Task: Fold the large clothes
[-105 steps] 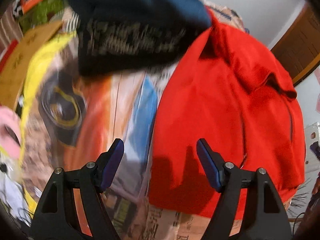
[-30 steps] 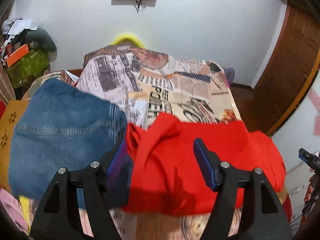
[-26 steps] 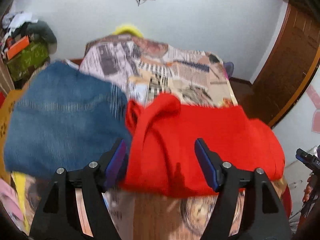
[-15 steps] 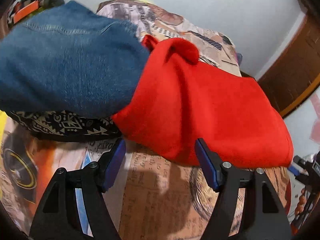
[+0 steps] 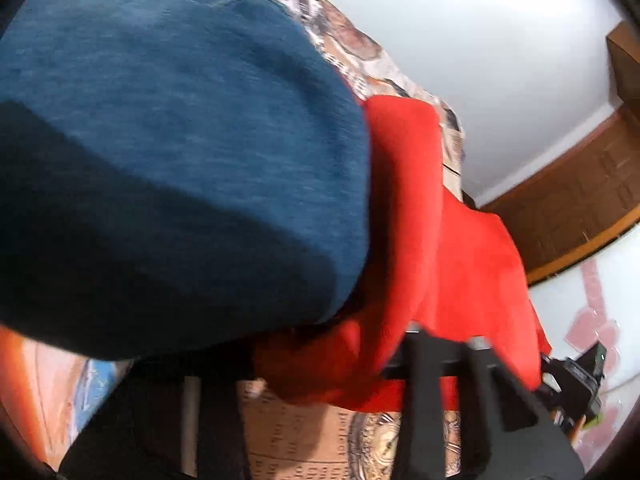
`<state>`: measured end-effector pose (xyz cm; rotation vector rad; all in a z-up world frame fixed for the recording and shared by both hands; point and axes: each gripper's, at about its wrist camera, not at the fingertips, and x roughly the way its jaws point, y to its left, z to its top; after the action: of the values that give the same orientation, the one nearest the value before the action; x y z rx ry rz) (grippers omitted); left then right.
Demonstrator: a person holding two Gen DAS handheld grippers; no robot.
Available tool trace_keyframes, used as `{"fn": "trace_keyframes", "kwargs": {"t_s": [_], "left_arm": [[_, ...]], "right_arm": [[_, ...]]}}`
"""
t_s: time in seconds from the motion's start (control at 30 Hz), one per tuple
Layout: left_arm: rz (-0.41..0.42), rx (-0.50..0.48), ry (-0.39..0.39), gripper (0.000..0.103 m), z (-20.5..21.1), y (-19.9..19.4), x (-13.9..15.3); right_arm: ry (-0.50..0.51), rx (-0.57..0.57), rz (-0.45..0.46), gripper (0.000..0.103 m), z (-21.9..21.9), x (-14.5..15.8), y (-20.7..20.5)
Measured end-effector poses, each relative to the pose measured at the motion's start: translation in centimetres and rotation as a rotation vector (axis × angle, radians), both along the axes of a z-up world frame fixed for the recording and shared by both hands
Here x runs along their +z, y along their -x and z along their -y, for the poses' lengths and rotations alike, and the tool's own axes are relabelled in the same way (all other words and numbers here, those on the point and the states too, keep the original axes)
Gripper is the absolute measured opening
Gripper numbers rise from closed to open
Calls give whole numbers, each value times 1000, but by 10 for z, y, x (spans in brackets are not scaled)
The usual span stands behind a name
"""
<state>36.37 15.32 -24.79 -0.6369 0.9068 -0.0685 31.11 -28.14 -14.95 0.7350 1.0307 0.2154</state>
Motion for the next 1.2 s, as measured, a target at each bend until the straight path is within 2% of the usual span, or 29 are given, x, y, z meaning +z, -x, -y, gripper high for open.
{"fn": "trace_keyframes", "kwargs": {"t_s": [0.07, 0.13, 0.27, 0.47, 0.63, 0.73, 0.8, 0.87, 0.93, 1.0, 1.07, 1.2], "left_arm": [[6, -18, -29, 12, 6, 4, 7], [22, -44, -63, 11, 12, 13, 19], [56, -110, -72, 10, 20, 38, 46], [91, -223, -114, 10, 35, 102, 80], [47, -237, -146, 10, 34, 158, 67], [-27, -234, -156, 11, 30, 173, 38], [-73, -228, -177, 16, 30, 176, 22], [-115, -198, -262, 38, 29, 182, 11], [-148, -131, -399, 48, 24, 189, 6], [-159, -106, -442, 50, 18, 192, 7], [-156, -96, -432, 50, 9, 188, 10], [-101, -97, -506, 55, 11, 173, 32]], "right_arm": [[14, 18, 22, 13, -3, 8, 1], [33, 29, 50, 9, -5, 19, 4], [44, 62, 130, 9, 0, 52, 19], [107, 144, 188, 8, 13, 85, 61], [164, 205, 151, 8, 18, 75, 98], [190, 208, 112, 9, 21, 59, 116], [214, 215, 86, 13, 22, 47, 123], [262, 200, 80, 21, 21, 44, 129], [315, 197, 74, 26, 19, 45, 132], [353, 189, 78, 35, 20, 52, 131], [393, 163, 93, 45, 23, 62, 133], [534, 71, 207, 64, 23, 93, 136]]}}
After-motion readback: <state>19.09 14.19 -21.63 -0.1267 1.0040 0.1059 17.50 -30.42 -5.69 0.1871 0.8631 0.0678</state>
